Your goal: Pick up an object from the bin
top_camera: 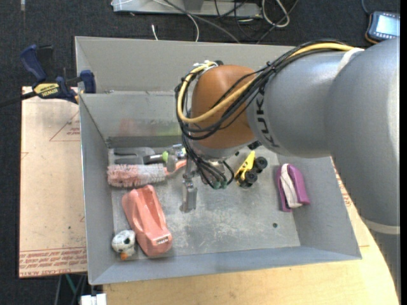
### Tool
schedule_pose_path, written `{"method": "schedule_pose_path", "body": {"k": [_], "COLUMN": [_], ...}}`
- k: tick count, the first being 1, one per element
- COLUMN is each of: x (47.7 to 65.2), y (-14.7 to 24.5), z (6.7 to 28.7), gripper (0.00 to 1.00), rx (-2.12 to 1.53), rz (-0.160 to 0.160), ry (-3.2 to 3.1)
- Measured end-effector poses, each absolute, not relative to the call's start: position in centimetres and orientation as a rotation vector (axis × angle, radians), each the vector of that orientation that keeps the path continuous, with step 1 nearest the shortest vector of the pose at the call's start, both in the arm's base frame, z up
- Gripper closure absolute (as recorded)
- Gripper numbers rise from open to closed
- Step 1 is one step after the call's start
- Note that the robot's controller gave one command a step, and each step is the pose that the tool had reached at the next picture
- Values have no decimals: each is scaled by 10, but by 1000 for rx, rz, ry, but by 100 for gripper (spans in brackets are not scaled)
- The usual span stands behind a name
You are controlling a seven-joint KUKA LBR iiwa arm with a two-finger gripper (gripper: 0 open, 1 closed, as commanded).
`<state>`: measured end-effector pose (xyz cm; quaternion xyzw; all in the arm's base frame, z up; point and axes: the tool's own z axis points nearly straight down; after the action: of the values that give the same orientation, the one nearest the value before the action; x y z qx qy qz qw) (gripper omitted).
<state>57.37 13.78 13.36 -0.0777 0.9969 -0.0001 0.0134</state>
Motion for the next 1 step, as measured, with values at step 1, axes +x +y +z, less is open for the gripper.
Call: {"method": "schedule_pose_path", "body": {"k": [1], "x": [627], "y": [121], "z": [181], "gripper": [0], "rx": [-86], "rz": [3], "ry": [3103]}}
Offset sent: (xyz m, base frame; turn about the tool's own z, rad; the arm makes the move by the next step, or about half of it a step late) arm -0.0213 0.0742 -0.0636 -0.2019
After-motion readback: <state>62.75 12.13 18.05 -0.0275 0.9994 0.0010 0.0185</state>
